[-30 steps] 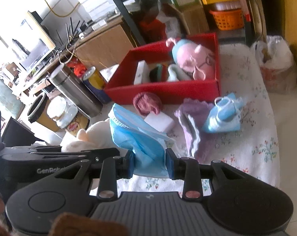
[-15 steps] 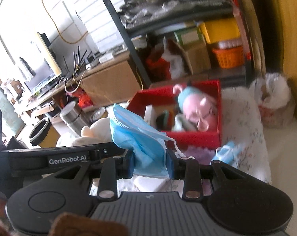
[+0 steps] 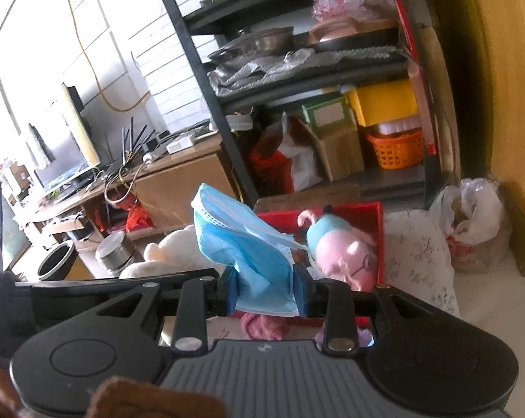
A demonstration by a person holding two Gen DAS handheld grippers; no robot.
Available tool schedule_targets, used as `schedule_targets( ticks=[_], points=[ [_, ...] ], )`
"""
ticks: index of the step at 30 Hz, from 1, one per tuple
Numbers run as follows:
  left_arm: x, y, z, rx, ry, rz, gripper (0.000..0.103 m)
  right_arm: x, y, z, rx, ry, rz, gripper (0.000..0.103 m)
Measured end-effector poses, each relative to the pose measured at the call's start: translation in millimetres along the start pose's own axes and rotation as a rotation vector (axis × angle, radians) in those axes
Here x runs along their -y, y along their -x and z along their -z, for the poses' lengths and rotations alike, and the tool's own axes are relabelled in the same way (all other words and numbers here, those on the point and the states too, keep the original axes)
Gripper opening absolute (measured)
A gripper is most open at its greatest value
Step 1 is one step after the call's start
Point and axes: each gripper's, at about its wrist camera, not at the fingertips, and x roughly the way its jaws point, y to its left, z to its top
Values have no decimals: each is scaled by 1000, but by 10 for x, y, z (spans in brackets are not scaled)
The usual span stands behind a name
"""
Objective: Organize soft objects
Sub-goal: 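Lift the plush and mask and carry both tools over the red box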
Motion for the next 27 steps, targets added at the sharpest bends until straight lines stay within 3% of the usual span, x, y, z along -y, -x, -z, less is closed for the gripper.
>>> schedule_targets(
  ticks=[27],
  points=[
    [-50,-728,-484,30,-2,-92,50,193,-710,-489,65,76,129,4]
  ],
)
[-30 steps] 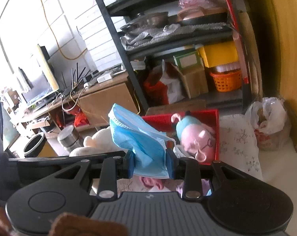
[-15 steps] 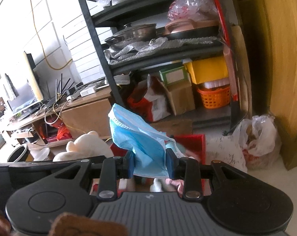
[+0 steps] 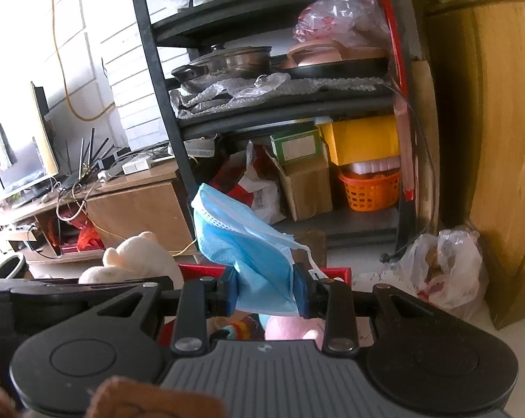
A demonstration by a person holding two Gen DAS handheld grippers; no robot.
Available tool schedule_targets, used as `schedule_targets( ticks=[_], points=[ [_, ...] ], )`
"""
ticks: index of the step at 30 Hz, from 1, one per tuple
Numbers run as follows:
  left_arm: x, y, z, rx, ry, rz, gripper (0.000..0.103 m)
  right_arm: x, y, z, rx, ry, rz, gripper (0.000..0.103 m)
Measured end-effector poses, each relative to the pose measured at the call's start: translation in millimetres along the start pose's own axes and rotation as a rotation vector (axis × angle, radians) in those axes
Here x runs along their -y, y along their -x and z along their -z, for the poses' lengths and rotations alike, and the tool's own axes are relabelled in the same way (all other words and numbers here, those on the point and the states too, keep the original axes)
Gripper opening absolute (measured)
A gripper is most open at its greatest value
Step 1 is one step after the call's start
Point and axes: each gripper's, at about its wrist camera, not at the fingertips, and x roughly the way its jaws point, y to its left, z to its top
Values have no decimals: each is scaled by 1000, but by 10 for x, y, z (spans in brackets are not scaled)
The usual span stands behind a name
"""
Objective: Organize soft objects
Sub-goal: 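Lift the plush and mask and carry both tools over the red box, then lower the plush and mask into the red box and open both tools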
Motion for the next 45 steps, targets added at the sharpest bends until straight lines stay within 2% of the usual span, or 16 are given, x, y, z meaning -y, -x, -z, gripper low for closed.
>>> schedule_targets(
  ticks=[11,36,45],
  points=[
    [-27,-275,-89,-16,-8,-22,50,98,-285,-39,-15,4,32,4],
    [-73,-585,-165,-37,11,-37,50,194,-659,-76,-7,-18,41,4],
    [-56,-754,-147,-60,8,-35,54,236,-880,22,-54,-5,42,5]
  ],
)
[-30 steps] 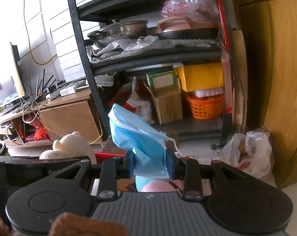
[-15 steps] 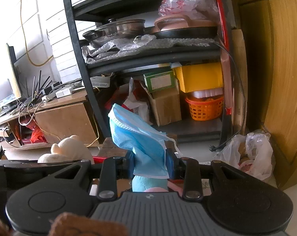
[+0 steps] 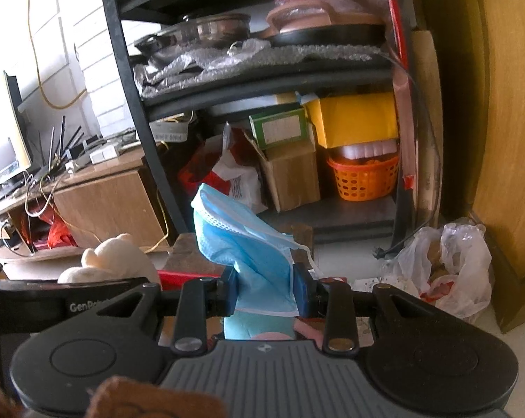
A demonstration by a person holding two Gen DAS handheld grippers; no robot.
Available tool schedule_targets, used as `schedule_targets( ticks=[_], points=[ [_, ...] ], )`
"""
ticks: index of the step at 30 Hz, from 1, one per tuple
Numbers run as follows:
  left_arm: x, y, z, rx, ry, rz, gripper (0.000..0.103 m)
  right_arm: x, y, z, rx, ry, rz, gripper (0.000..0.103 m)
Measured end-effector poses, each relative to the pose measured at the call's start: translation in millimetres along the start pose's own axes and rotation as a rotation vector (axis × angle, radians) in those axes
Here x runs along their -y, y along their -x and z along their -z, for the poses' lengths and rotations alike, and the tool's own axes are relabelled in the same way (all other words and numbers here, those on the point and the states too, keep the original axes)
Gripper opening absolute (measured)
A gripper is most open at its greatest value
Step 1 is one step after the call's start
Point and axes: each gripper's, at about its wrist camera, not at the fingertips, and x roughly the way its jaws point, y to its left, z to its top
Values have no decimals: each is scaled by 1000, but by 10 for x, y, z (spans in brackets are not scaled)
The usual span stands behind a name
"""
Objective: Organize soft objects
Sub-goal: 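Lower the plush and mask into the red box and open both tools, then withdraw both open tools from the box back toward the table items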
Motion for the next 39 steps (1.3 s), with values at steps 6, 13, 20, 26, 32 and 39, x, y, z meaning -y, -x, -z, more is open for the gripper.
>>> schedule_targets(
  ticks=[6,13,20,26,32,39],
  points=[
    [29,14,0,12,-16,1,71,48,-40,23,-29,-13,14,21],
    [53,71,4,14,-28,-9,78,86,37,-19,-14,-34,10,26],
    [73,166,8,22,-36,-10,80,64,101,-44,-10,-39,-1,26],
    [71,237,27,25,-48,-16,80,57,190,-73,-1,-45,-1,27],
    [53,349,69,25,-53,-13,80,34,299,-83,-5,-52,-3,27],
    [56,525,170,20,-59,-3,81,11,480,-54,-22,-53,-7,33]
  ],
)
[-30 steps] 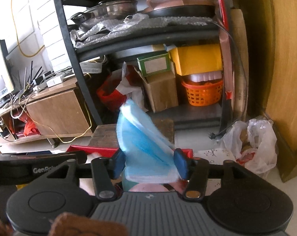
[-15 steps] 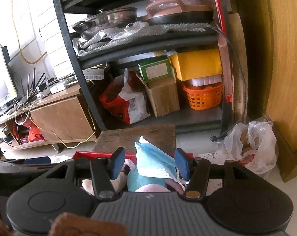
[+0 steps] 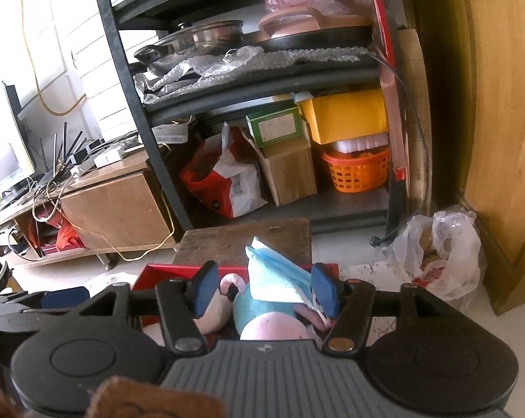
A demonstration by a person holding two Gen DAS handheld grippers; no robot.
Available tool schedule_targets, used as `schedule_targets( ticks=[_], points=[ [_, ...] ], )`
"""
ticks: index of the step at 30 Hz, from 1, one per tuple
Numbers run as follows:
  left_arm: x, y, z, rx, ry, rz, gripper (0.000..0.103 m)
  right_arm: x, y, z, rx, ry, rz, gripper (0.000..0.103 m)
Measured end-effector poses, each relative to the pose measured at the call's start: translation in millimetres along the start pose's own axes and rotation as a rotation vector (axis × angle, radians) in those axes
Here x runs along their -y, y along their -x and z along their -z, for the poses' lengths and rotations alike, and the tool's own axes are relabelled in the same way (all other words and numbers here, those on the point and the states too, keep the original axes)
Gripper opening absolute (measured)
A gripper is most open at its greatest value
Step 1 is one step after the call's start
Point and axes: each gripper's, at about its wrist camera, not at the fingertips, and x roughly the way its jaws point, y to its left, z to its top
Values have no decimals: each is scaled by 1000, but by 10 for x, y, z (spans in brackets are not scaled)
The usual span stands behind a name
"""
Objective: Organize soft objects
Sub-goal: 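Withdraw both open tools from the box back toward the table items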
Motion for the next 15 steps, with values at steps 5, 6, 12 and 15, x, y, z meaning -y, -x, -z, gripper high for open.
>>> schedule_targets(
  ticks=[5,6,12,15],
  points=[
    [17,119,81,-2,-9,11,81,-41,124,104,-21,23,3,33],
    [13,127,96,-3,-11,9,81,-57,145,132,-25,35,7,33],
    [-8,173,210,-26,-14,12,81,-69,236,236,-50,58,15,33],
    [-23,202,252,-31,-19,11,81,-26,309,283,-51,56,22,33]
  ],
)
